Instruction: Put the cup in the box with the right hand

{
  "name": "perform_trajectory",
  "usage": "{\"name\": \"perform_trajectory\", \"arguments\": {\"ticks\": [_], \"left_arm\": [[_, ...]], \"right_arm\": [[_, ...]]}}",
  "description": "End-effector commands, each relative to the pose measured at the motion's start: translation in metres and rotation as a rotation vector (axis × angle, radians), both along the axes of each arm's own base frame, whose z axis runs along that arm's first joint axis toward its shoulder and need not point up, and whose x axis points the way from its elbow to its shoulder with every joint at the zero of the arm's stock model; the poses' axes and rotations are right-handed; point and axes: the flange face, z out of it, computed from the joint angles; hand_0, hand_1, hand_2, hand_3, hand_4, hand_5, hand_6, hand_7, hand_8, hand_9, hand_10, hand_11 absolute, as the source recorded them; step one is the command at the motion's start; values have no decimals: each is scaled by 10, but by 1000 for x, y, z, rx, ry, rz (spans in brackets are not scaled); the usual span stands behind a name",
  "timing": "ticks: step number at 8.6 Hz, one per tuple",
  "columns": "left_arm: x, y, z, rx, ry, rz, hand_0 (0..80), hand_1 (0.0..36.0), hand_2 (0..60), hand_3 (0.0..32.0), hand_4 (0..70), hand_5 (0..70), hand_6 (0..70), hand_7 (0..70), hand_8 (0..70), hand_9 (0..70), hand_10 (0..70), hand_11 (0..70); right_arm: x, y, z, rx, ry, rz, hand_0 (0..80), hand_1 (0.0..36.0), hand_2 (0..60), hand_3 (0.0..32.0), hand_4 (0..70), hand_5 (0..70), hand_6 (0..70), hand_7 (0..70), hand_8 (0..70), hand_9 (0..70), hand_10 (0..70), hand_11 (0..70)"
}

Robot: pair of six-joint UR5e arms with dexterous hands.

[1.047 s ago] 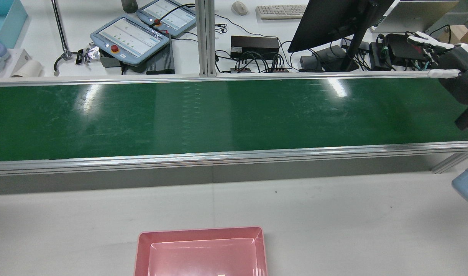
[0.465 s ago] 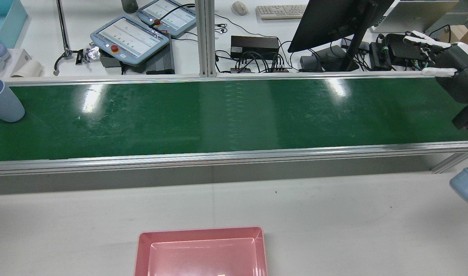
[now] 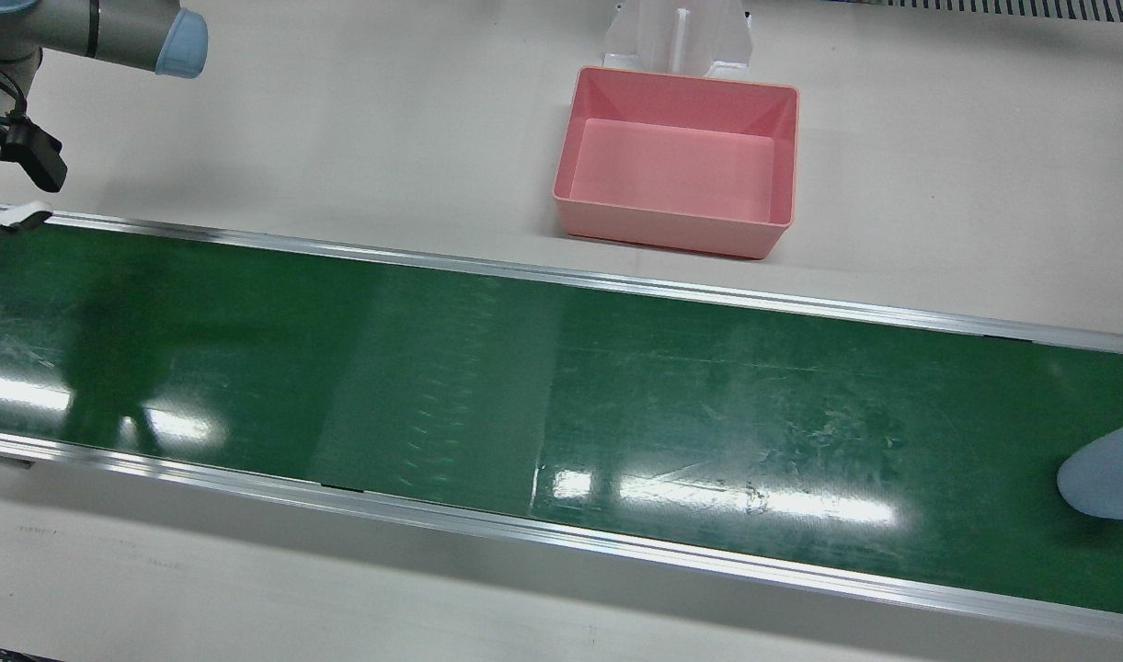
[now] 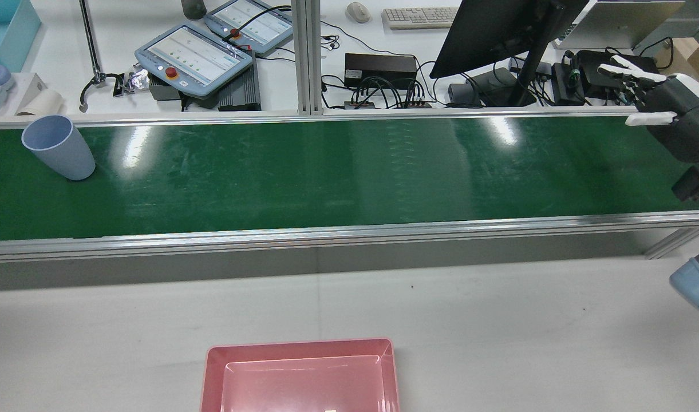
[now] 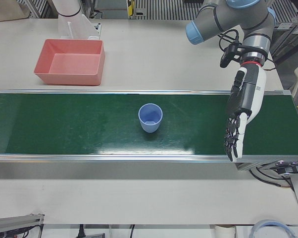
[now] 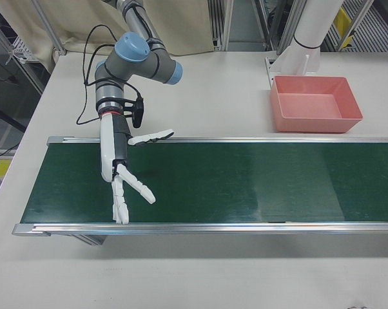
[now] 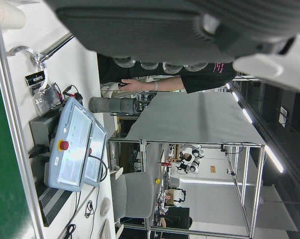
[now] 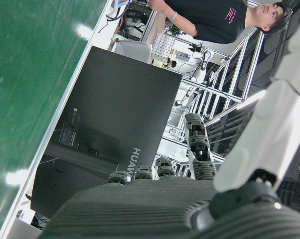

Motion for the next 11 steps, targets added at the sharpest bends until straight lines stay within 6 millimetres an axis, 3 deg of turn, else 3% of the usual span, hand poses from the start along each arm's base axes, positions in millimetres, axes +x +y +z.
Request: {"name": "perform_trajectory", "arguments": {"ticks": [1, 5, 6, 8, 9, 10, 11], "left_arm": [[0, 0, 0, 0, 0, 0, 0, 0, 0, 0, 0, 0, 0, 0, 0, 0, 0, 0], [-1, 0, 0, 0, 0, -2, 0, 0, 0, 0, 0, 0, 0, 0, 0, 0, 0, 0], [0, 0, 0, 0, 0, 0, 0, 0, 0, 0, 0, 0, 0, 0, 0, 0, 0, 0], [0, 0, 0, 0, 0, 0, 0, 0, 0, 0, 0, 0, 0, 0, 0, 0, 0, 0], [0, 0, 0, 0, 0, 2, 0, 0, 0, 0, 0, 0, 0, 0, 0, 0, 0, 0], [0, 0, 0, 0, 0, 2, 0, 0, 0, 0, 0, 0, 0, 0, 0, 0, 0, 0], [0, 0, 0, 0, 0, 0, 0, 0, 0, 0, 0, 0, 0, 0, 0, 0, 0, 0]], "right_arm": [[1, 2, 2, -4, -3, -1, 449, 59, 31, 0, 96, 29, 30, 99, 8, 42, 12, 28], [-1, 1, 1, -1, -4, -5, 450, 61, 32, 0, 107, 29, 31, 103, 9, 45, 13, 30], [-3, 1, 0, 0, -2, -8, 442, 71, 65, 0, 97, 29, 32, 105, 9, 44, 13, 30], [-6, 1, 0, 1, 3, -12, 443, 73, 65, 0, 91, 30, 30, 98, 8, 42, 13, 31], [-4, 2, 2, -1, 16, -8, 425, 89, 130, 0, 64, 30, 29, 94, 8, 41, 13, 31], [-3, 8, 10, -14, 22, -10, 458, 51, 0, 0, 100, 29, 28, 84, 9, 40, 14, 32], [-1, 11, 15, -19, 27, -8, 439, 70, 65, 0, 78, 30, 28, 81, 9, 41, 15, 33]]}}
